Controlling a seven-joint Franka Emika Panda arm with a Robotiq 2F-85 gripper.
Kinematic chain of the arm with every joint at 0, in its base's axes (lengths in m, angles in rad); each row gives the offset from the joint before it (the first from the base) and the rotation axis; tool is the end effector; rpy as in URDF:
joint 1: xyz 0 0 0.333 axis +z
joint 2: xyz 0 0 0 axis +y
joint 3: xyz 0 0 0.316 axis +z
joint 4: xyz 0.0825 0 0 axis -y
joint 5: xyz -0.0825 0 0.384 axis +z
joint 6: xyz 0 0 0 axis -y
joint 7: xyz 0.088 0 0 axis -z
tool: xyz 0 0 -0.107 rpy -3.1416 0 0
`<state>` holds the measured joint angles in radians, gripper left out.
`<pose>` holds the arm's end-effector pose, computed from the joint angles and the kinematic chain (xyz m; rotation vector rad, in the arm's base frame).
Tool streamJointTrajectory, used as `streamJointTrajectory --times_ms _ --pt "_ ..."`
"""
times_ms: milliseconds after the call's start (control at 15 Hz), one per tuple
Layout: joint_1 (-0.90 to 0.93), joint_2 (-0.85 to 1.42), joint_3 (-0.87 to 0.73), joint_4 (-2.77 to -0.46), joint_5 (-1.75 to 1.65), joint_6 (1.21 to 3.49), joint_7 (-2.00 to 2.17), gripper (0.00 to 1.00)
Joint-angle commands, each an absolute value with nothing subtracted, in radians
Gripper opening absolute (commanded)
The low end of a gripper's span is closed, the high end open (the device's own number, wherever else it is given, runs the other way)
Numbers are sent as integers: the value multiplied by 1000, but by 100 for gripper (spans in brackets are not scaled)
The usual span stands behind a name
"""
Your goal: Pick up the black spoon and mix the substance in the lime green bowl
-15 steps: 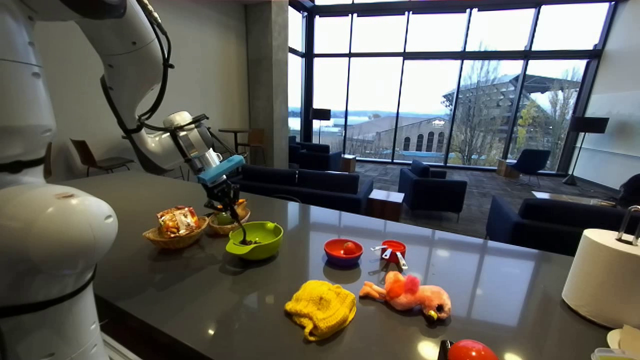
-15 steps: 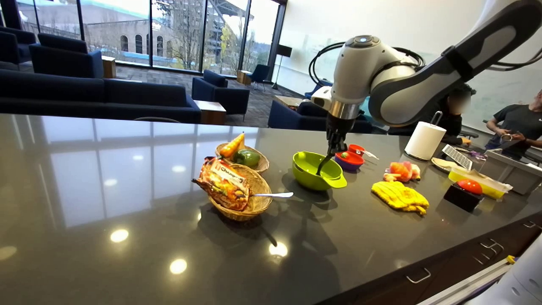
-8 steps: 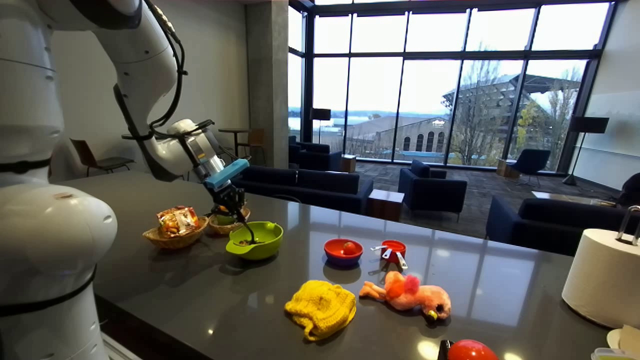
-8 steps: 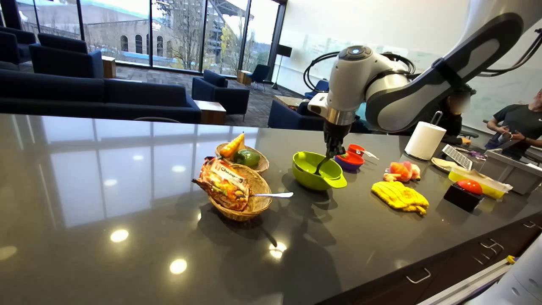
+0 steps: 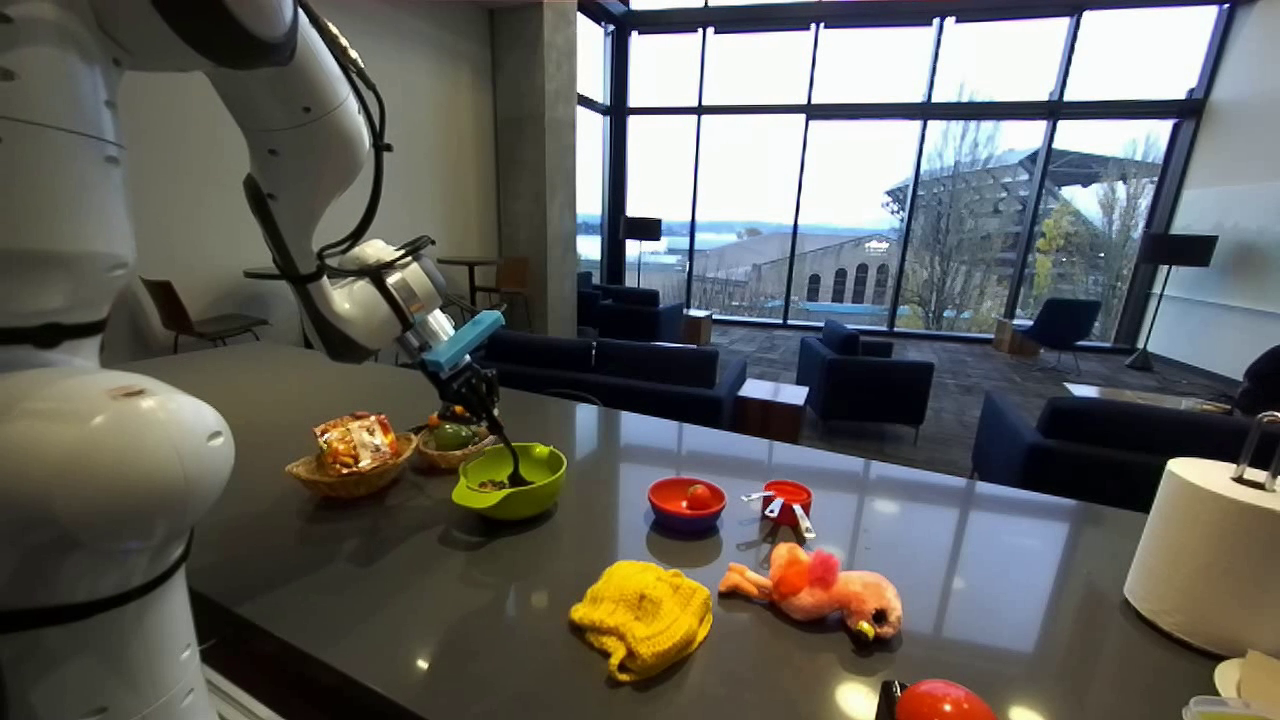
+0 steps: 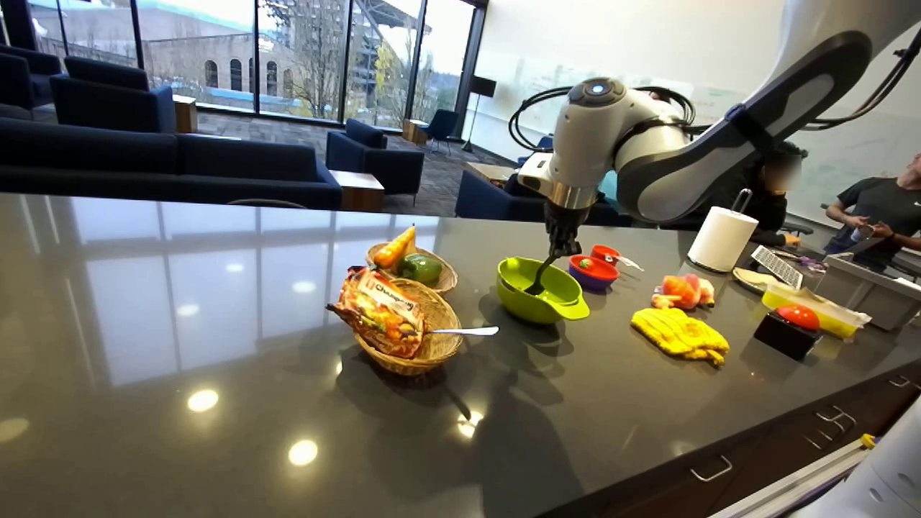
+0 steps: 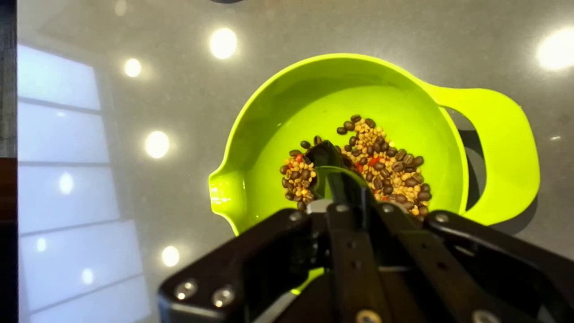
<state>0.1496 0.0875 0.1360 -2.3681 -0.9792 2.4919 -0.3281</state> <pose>0.4851 0.1473 0.2909 1.9549 1.6533 0.0331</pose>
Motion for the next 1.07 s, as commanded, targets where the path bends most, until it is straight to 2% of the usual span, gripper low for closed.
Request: streamJointTrajectory --times_ms 0,1000 --pt "141 98 123 -2357 -1066 2475 -271 1" --pt "142 21 152 -2437 -963 2407 -460 1"
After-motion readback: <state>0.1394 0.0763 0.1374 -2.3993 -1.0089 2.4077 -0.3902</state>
